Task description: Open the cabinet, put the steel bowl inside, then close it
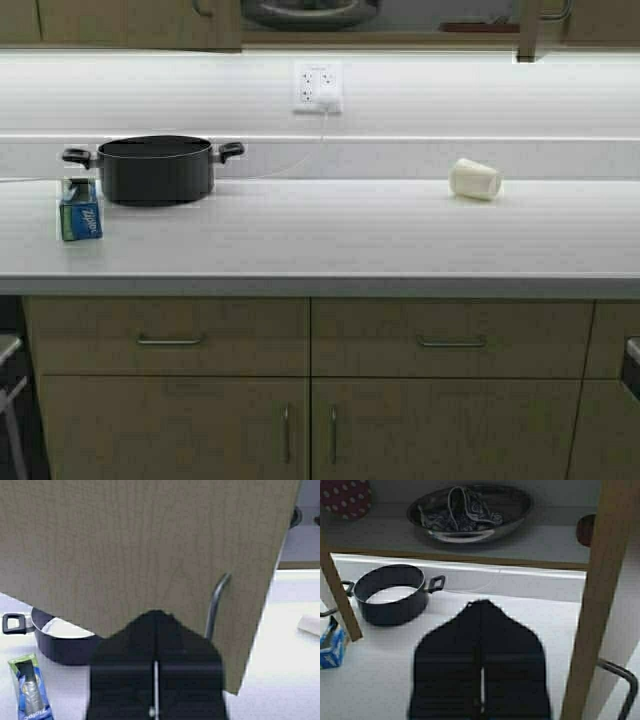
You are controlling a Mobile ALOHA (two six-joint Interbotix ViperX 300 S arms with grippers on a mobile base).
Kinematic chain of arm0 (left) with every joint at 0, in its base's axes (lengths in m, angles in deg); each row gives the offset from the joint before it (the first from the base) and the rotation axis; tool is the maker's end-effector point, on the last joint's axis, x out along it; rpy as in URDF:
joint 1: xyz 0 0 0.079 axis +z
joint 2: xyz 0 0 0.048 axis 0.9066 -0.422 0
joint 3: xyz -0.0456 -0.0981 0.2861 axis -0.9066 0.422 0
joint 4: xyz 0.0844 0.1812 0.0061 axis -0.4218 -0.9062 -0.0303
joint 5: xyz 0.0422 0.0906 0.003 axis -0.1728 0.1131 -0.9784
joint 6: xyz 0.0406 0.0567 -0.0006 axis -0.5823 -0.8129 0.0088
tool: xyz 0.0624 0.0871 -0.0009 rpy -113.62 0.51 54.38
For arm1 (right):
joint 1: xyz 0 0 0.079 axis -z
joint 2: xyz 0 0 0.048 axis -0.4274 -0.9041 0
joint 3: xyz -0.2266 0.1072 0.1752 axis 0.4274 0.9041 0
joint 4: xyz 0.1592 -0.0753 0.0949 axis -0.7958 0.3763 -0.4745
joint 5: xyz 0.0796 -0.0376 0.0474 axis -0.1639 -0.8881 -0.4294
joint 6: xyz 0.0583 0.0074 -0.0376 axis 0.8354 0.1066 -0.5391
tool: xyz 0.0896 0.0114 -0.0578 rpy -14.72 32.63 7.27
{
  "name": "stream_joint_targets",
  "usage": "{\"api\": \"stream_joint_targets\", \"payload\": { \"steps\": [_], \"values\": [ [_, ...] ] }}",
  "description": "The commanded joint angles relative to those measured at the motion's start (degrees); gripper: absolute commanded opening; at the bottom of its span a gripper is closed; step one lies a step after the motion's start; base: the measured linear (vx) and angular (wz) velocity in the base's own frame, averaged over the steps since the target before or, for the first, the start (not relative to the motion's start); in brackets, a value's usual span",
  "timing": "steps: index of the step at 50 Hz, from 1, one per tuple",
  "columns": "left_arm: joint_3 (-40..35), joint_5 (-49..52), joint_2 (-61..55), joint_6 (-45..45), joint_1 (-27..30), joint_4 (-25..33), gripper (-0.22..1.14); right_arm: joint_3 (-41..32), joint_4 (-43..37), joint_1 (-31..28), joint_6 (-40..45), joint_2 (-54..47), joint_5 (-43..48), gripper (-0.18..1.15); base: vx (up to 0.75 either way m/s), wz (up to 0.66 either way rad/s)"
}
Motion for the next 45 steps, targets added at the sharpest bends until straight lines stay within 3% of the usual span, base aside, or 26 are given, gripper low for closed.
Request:
{"api": "stream_joint_targets", "payload": {
  "steps": [1, 9, 19, 27, 45],
  "values": [
    [0.18, -0.97, 1.14, -0.09, -0.09, -0.18, 0.04, 1.67, 2.02, 3.78, -0.88, 4.22, -2.46, 0.06, 0.0, 0.0],
    [1.32, -0.97, 1.41, -0.09, -0.09, -0.18, 0.04, 2.9, 2.99, 12.92, -1.05, 5.1, -3.08, 0.06, 0.0, 0.0],
    [1.85, -0.97, 1.41, -0.09, -0.18, -0.18, 0.04, 0.0, 2.99, 21.09, -1.05, -2.64, 0.35, 0.06, 0.0, 0.0],
    [1.85, -0.97, 1.23, -0.09, -0.09, -0.18, 0.04, -5.71, 2.02, 20.39, -0.62, -10.55, 1.93, 0.06, 0.0, 0.0],
    [2.64, -1.76, 0.79, -0.18, -0.09, -0.44, 0.04, -14.33, 0.79, 7.91, -0.79, -19.51, 2.81, 0.06, 0.0, 0.0]
  ]
}}
